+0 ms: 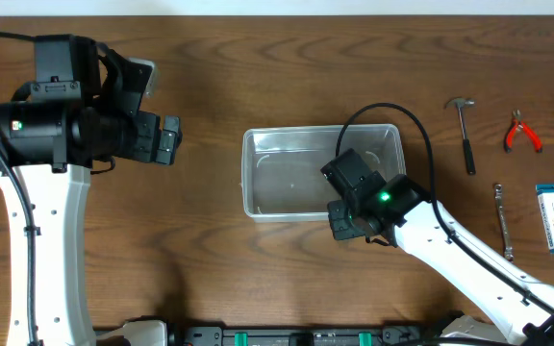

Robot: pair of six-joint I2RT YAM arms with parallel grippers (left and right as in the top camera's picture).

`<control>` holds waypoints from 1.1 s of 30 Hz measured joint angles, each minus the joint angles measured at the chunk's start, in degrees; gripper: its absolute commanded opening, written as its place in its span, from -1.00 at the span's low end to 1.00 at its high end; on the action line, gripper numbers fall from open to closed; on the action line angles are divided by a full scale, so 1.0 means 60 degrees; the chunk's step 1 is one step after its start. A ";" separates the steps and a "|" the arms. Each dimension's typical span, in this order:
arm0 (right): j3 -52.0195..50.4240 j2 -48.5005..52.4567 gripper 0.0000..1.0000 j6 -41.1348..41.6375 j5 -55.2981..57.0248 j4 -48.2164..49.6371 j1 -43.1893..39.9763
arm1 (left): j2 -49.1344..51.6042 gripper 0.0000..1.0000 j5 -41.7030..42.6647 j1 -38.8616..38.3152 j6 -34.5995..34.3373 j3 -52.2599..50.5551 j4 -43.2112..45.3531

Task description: Pack container

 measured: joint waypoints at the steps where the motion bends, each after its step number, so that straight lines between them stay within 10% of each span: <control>1: 0.0000 0.0000 -0.97 0.0000 -0.0015 0.0004 0.0000 | 0.0000 0.96 0.0000 0.0000 0.0000 0.0000 -0.0004; 33: 0.0000 0.0237 -0.98 -0.0841 -0.0929 0.0911 -0.0066 | 0.0000 0.96 0.0000 0.0000 0.0000 0.0000 -0.0036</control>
